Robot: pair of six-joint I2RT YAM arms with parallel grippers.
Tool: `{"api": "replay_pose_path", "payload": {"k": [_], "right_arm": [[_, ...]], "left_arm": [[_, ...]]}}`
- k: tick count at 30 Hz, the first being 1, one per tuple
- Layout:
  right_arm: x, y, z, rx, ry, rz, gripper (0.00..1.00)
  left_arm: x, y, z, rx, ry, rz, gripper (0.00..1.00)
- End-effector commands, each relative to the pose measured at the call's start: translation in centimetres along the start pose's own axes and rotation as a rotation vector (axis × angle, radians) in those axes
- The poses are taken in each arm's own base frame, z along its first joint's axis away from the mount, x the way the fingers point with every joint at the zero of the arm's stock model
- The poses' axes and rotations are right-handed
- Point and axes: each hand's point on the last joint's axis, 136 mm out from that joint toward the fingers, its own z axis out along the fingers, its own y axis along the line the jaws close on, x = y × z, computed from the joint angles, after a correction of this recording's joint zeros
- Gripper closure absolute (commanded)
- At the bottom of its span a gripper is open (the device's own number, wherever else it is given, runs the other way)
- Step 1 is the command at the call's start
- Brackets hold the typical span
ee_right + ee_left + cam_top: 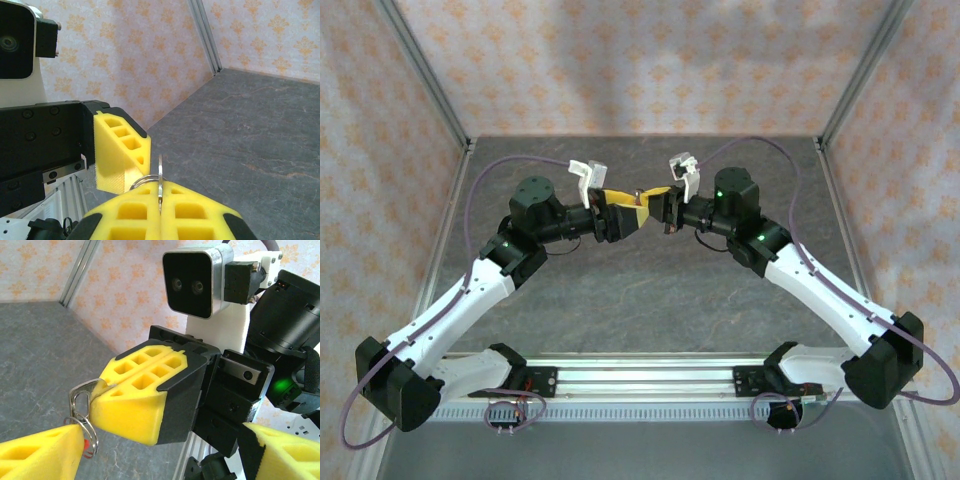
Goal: Remove the keys from the keyring
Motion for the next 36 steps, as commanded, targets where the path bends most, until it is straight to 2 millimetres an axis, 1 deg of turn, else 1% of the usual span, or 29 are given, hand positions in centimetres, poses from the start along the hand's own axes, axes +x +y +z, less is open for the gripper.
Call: {"api": "replay_pose_path", "payload": {"k": [1, 3, 4, 8, 11, 23, 29, 36], "right_arm": [[-2.2, 1.1, -0.9, -0.020, -0.068, -0.029, 1.00], [-2.2, 1.2, -0.9, -0.024, -0.068, -0.029, 1.00], [-2.9, 1.9, -1.7, -0.037, -0.089, -0.040, 1.00], [-3.1, 2.5, -1.9, -0.063, -0.096, -0.038, 1.00], [-3.4, 3.0, -2.0, -0.086, -0.100, -0.036, 1.00], [-4.2, 5.7, -2.6, -0.233, -0.103, -0.002, 1.00], [-4.5, 6.7, -2.8, -0.286, -0.105, 0.014, 1.00], [-4.4, 7.5, -3.1, -0.327, -0.090, 0.016, 1.00]], "left_arm": [[-1.4, -0.6, -1.0, -0.026, -0.046, 0.056, 0.19], [-1.5, -0.5, -1.2, -0.039, -0.056, 0.063, 0.18], [-1.5, -0.4, -1.3, -0.045, -0.061, 0.068, 0.18], [-1.5, -0.2, -1.7, -0.061, -0.071, 0.079, 0.16], [-1.1, 0.1, -1.9, -0.077, -0.058, 0.091, 0.15], [-0.4, 0.5, -2.3, -0.097, -0.029, 0.156, 0.14], [-0.9, 0.6, -2.7, -0.112, -0.048, 0.167, 0.16], [-1.3, 0.4, -2.9, -0.104, -0.061, 0.166, 0.19]]}}
